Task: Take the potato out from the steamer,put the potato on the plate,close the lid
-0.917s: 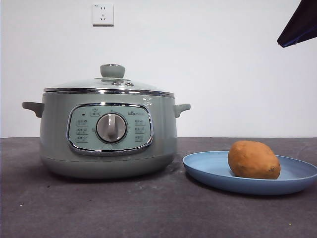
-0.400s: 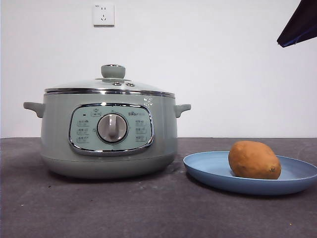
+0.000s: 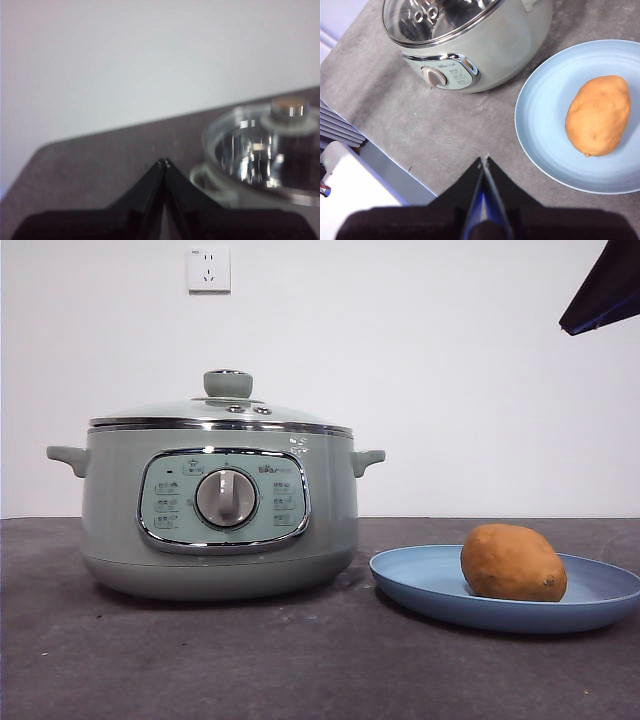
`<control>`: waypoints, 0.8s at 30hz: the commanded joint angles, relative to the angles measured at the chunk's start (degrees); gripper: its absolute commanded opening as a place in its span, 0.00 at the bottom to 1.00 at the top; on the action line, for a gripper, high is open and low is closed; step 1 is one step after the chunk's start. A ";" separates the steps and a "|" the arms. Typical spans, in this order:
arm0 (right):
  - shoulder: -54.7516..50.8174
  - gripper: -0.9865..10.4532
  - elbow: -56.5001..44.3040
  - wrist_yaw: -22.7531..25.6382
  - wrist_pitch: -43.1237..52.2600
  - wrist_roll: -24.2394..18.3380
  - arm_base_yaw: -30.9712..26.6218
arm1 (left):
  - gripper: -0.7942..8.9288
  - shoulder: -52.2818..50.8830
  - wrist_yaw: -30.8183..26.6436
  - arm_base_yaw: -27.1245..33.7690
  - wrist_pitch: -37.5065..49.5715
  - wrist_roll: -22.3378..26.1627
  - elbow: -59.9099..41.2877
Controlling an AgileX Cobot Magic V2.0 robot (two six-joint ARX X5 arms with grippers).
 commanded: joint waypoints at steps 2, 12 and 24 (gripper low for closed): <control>-0.04 0.09 -0.33 0.15 0.28 0.28 0.02 | 0.08 -4.24 -0.87 0.17 0.66 -2.05 -6.78; -0.04 0.09 -0.33 0.15 0.28 0.28 0.02 | 0.08 -10.67 -2.43 0.17 0.63 -3.85 -17.66; -0.04 0.09 -0.33 0.15 0.28 0.28 0.02 | 0.08 -15.37 -2.86 0.17 -5.16 -3.41 -19.15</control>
